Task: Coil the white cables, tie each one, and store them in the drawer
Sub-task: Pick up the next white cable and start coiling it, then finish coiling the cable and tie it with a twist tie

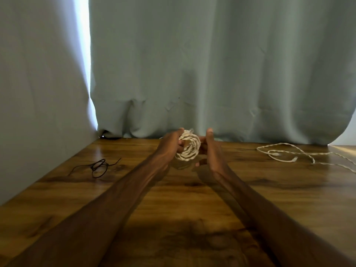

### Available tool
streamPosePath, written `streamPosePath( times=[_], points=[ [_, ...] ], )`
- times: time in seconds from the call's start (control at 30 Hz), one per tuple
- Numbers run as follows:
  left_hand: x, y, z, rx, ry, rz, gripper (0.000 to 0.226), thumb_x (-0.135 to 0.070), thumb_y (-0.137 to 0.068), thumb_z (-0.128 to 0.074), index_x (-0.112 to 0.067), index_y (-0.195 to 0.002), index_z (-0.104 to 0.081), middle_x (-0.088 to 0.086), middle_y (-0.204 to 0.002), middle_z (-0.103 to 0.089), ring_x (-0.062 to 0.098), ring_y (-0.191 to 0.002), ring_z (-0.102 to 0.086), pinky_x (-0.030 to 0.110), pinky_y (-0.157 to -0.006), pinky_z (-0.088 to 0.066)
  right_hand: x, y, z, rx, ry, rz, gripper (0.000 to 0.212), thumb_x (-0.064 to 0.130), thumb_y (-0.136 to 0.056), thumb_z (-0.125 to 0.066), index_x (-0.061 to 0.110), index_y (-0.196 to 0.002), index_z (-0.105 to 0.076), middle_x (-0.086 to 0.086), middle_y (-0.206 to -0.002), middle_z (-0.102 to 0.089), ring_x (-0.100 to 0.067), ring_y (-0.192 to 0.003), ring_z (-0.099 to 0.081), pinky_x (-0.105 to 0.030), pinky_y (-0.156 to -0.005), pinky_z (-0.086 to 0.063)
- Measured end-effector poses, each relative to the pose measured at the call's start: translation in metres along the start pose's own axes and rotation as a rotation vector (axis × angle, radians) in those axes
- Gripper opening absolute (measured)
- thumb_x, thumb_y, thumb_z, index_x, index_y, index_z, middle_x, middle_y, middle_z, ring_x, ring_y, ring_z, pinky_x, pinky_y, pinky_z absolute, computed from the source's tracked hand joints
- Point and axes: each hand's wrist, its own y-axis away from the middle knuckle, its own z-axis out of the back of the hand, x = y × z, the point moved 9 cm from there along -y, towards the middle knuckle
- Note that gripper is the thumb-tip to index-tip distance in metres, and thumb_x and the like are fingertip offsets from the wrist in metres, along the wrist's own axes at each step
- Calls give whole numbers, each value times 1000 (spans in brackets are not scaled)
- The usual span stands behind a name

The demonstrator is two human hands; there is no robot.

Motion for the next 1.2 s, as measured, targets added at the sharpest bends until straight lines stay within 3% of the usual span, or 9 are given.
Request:
streamPosePath(
  times=[0.17, 0.3, 0.43, 0.53, 0.6, 0.73, 0.83, 0.97, 1.2],
  points=[
    [-37, 9, 95, -200, 81, -80, 45, -21, -106, -47, -16, -62, -37, -9, -33, -33, 1, -24, -24, 13, -29, -18, -8, 18, -49, 156, 218, 28, 51, 55, -105, -38, 17, -100, -71, -7, -95, -76, -20, -81, -70, -34, -65, -54],
    [-54, 19, 181, -333, 107, -149, 39, -25, -105, -49, -15, -68, -47, -10, -37, -37, 3, -27, -30, 12, -32, -23, -6, 36, -121, 396, 446, 139, 15, 35, -97, -66, 28, -108, -71, 7, -99, -74, -9, -92, -69, -31, -83, -56],
    [-51, 29, 238, -421, 185, -157, 31, -23, -104, -48, -11, -78, -60, -10, -38, -37, 3, -28, -32, 11, -33, -25, -3, 46, -188, 482, 523, 183, 33, 26, -92, -71, 25, -125, -62, 8, -102, -68, -7, -94, -64, -26, -83, -55],
    [-42, 32, 257, -445, 220, -134, 50, -22, -105, -48, -14, -57, -56, -9, -35, -37, 2, -25, -33, 10, -31, -25, 1, 42, -219, 452, 621, 311, 39, 33, -97, -65, 25, -134, -56, 8, -119, -60, -8, -108, -58, -27, -93, -49],
    [-38, 33, 262, -458, 192, -135, 49, -23, -106, -46, -15, -58, -48, -9, -34, -37, 1, -25, -34, 11, -31, -25, 6, 40, -234, 437, 673, 417, 38, 38, -99, -60, 28, -135, -55, 9, -127, -52, -7, -115, -50, -25, -95, -42],
    [-34, 32, 266, -475, 140, -140, 40, -24, -105, -48, -10, -69, -53, -9, -33, -37, 1, -27, -35, 13, -34, -27, 6, 41, -254, 486, 803, 531, 29, 44, -98, -59, 29, -121, -65, 8, -118, -60, -9, -108, -52, -32, -92, -47],
    [-33, 31, 267, -474, 109, -149, 42, -26, -105, -49, -11, -66, -54, -10, -35, -40, 2, -30, -38, 18, -41, -32, 3, 38, -252, 512, 753, 497, 8, 27, -94, -66, 28, -98, -72, 12, -97, -69, -4, -89, -61, -36, -82, -55],
    [-30, 35, 268, -499, 61, -148, 49, -28, -105, -48, -15, -58, -46, -10, -36, -44, 2, -31, -43, 18, -43, -36, -1, 32, -237, 499, 669, 420, 21, 9, -91, -67, 27, -94, -77, 13, -90, -74, -1, -86, -65, -30, -79, -57],
    [-19, 43, 259, -519, 12, -127, 39, -33, -106, -48, -12, -75, -60, -5, -51, -57, 3, -41, -54, 16, -44, -43, 4, 15, -186, 354, 530, 247, 23, -1, -90, -69, 21, -94, -74, 6, -82, -76, 0, -74, -69, -15, -63, -56]
  ],
)
